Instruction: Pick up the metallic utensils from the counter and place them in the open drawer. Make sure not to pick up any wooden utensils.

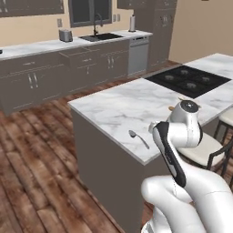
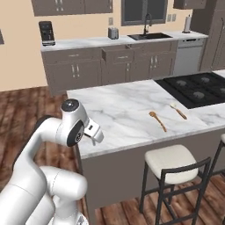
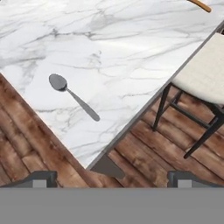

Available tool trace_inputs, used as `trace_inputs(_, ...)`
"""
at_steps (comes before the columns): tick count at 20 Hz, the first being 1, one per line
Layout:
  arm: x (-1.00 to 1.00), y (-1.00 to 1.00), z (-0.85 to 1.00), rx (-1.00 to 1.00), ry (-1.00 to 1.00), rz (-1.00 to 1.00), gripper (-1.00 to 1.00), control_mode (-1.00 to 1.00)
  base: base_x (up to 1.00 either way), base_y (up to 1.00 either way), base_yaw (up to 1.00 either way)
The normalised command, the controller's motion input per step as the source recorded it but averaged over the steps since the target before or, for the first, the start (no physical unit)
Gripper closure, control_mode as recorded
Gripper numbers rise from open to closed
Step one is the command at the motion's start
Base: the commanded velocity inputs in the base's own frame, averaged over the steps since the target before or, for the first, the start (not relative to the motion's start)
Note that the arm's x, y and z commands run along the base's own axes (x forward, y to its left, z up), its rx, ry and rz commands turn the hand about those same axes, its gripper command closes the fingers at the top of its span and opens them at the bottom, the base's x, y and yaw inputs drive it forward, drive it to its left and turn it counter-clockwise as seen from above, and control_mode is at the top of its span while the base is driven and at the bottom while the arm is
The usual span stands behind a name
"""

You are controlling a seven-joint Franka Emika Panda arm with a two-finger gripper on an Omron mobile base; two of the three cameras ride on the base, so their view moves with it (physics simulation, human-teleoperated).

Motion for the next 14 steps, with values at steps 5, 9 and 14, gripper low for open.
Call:
trace_inputs(5,0.00,0.00,0.00,0.00,0.00,0.00,-1.00,1.00,0.25,0.00,0.06)
trace_inputs(9,0.00,0.00,0.00,0.00,0.00,0.00,-1.00,1.00,0.37,0.03,0.09)
trace_inputs(14,0.82,0.01,0.00,-0.03,0.24,0.08,-1.00,-1.00,0.00,0.00,0.00)
